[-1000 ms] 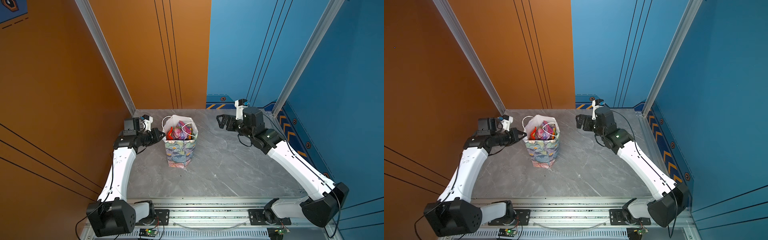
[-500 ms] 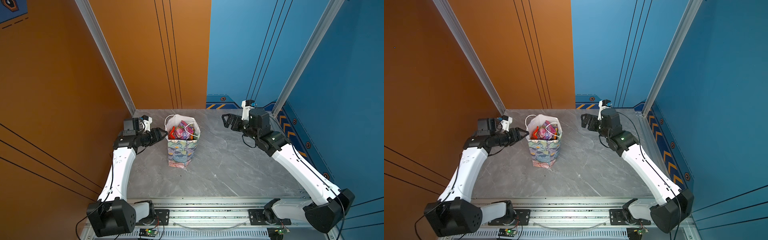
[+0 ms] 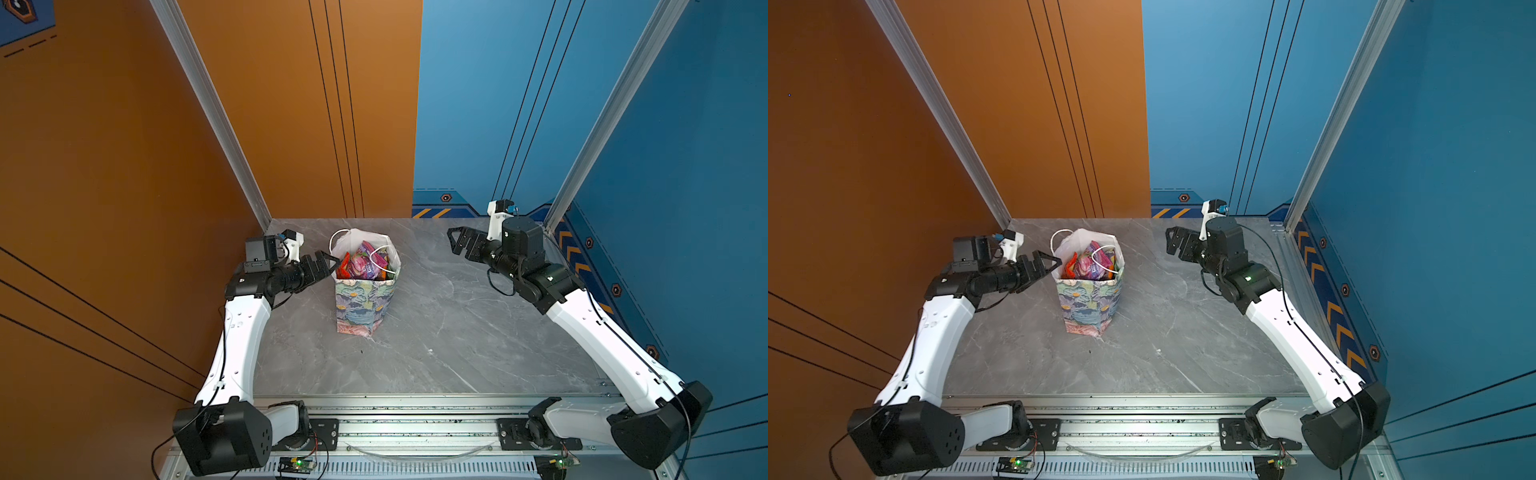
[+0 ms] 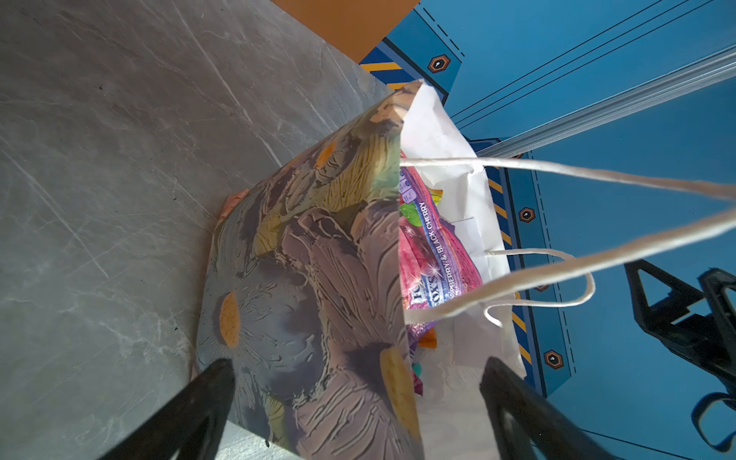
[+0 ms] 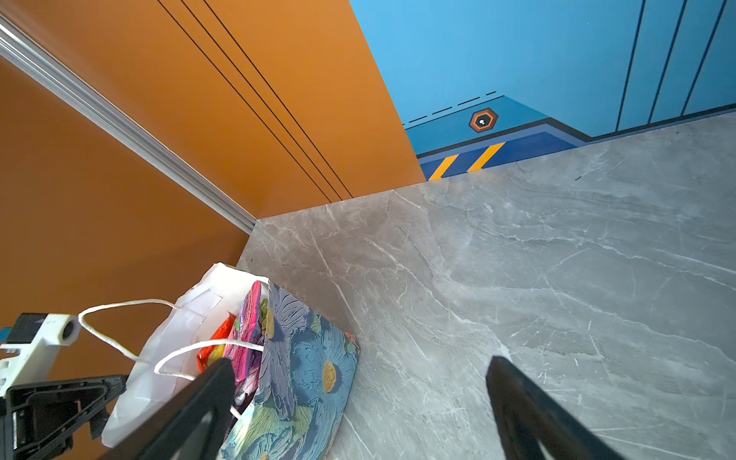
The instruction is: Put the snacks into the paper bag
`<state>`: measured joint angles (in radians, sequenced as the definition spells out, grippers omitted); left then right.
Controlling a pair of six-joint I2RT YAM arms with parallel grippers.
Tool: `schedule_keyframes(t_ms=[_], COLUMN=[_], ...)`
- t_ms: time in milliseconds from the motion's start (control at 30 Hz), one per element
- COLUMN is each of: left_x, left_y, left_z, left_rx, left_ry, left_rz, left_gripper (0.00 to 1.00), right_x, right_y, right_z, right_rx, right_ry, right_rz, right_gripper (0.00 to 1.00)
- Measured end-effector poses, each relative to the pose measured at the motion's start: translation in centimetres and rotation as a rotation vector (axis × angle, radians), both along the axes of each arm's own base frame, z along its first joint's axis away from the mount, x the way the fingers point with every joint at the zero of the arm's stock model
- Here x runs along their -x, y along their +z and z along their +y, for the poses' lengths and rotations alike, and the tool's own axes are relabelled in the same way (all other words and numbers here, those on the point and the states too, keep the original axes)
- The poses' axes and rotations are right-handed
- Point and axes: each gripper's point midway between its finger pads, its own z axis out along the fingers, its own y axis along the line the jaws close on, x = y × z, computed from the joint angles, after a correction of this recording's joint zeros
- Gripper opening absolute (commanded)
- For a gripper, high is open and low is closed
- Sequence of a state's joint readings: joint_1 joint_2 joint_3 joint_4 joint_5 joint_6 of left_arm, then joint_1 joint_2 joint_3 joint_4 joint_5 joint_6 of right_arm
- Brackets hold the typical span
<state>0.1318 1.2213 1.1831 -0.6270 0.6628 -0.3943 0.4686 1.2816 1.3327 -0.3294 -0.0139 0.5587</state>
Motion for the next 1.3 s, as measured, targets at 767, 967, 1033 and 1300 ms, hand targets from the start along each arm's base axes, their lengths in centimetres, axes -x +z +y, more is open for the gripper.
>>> schedule_keyframes(t_ms=[767,967,1033,1300], left_x=[3.7,3.4,3.2,1.4], left_y=[2.4,-3.2,-4.8,-9.8], left_z=[6.4,10.2,11.0,12.4], left_rx=[-0.222,-0.386,-0.444,-0.632], left_ry=[0.460,0.624,0.650,0.618], left_rz=[-0.482,-0.440,-0.433,-0.374], left_gripper=[0.98,0.98,0.98,0.98], right_x=[2.1,2.5,2.3,1.7], right_y=[-11.9,-17.6,-18.5,-22.8], right_z=[-10.0,-13.5,-14.8,-18.4], right_rx=[0.290,0.425,0.449,0.531], right_ry=[-0.173,-0.277,-0.324,-0.433], right_rz=[0.036,0.054,0.039,0.027], right_gripper=[1.00,1.00,1.00,1.00])
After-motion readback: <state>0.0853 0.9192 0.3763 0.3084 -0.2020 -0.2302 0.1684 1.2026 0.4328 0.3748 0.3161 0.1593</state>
